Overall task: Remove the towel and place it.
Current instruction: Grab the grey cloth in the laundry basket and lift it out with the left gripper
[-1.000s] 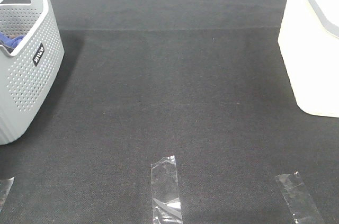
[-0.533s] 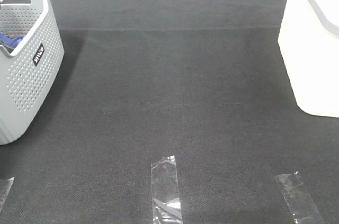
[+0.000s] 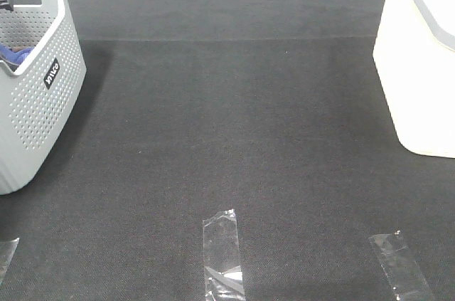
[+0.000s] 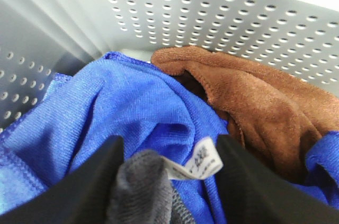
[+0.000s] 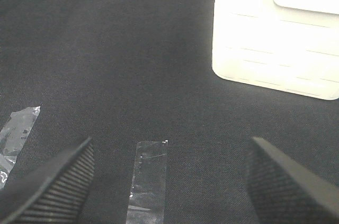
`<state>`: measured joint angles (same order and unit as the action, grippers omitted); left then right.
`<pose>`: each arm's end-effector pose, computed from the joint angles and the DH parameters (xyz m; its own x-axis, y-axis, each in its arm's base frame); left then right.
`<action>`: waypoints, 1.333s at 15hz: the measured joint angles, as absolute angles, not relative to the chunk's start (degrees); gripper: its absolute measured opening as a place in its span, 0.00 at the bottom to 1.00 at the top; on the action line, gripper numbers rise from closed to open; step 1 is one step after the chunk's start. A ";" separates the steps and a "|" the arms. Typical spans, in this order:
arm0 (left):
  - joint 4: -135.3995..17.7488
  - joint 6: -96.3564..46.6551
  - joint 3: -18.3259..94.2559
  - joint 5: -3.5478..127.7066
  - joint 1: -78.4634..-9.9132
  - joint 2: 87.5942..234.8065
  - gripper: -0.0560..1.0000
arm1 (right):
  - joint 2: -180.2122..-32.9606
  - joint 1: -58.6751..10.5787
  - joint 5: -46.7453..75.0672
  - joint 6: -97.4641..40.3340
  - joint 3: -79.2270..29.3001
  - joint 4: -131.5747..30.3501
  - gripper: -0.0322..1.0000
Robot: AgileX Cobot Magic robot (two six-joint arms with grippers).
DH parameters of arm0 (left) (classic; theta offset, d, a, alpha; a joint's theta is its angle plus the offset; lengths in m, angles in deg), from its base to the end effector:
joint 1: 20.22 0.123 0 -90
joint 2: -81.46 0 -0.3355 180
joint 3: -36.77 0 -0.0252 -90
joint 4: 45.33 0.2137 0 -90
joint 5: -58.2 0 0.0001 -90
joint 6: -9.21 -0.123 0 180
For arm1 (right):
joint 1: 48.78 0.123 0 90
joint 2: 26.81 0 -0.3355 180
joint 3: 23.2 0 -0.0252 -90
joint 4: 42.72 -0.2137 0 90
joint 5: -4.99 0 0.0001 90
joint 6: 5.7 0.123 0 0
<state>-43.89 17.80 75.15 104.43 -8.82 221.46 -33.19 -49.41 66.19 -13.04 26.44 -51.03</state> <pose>0.5257 0.1083 0.2161 -0.7952 -0.2951 -0.5296 -0.3149 0.9475 -0.0551 -0.0614 0.0163 0.2452 -0.4467 -0.0524 -0.8931 -0.1280 0.9918 0.0058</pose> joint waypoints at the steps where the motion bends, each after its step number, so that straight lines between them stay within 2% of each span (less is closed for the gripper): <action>1: -43.89 17.80 75.15 104.43 -8.82 221.57 0.46 | -33.19 -49.41 66.19 -13.04 26.44 -51.03 0.75; 5: -44.07 17.06 75.15 104.72 -8.82 221.69 0.10 | -33.19 -49.41 66.19 -13.04 26.44 -51.03 0.75; 6: -44.07 15.91 75.15 104.72 -8.82 221.69 0.07 | -33.19 -49.41 66.19 -13.04 26.44 -51.03 0.75; 13: -45.90 9.90 75.15 104.95 -8.88 214.35 0.06 | -33.19 -49.41 66.19 -13.04 26.44 -51.03 0.75; 17: -54.95 -1.45 75.15 108.50 -8.88 207.13 0.06 | -33.19 -49.41 66.19 -13.04 26.44 -51.03 0.75; 20: -59.99 -4.89 75.15 108.73 -8.88 202.21 0.06 | -33.19 -49.41 66.19 -13.04 26.44 -51.03 0.75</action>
<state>-59.99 -4.89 75.15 108.73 -8.88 202.21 -33.19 -49.41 66.19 -13.04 26.44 -51.03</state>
